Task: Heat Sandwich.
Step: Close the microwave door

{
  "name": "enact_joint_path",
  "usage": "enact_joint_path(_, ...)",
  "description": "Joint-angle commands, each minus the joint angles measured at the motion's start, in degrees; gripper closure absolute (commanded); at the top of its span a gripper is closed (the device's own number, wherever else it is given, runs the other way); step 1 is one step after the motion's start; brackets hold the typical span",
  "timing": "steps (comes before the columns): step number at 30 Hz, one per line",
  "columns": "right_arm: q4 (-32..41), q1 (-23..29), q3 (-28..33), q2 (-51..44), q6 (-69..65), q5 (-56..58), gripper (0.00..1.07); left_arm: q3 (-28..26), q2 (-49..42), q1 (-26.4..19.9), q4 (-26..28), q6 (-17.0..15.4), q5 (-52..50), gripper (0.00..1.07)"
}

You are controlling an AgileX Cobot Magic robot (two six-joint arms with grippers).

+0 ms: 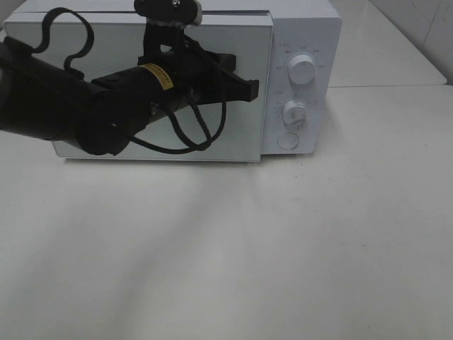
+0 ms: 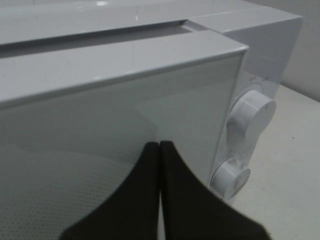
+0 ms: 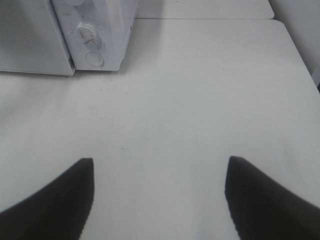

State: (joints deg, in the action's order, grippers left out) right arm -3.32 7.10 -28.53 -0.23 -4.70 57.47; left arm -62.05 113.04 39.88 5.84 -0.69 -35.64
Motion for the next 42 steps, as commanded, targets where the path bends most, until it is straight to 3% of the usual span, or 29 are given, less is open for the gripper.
enact_joint_path(1, -0.1, -0.3, 0.0, -1.6, 0.7, -0.4, 0.37, -3.0, 1.5, -0.8, 4.9, 1.1, -1.1, 1.07)
enact_joint_path(3, -0.1, -0.3, 0.0, -1.6, 0.7, -0.4, 0.37, -4.8, 2.9, -1.3, 6.3, 3.3, 0.1, 1.07)
enact_joint_path(30, -0.1, -0.3, 0.0, -1.6, 0.7, -0.4, 0.37, -6.6, 2.8, -1.8, 6.0, 3.4, 2.0, 1.07)
enact_joint_path(42, -0.1, -0.3, 0.0, -1.6, 0.7, -0.4, 0.36, -5.3, 1.3, 1.8, 6.9, 5.2, 5.4, 1.07)
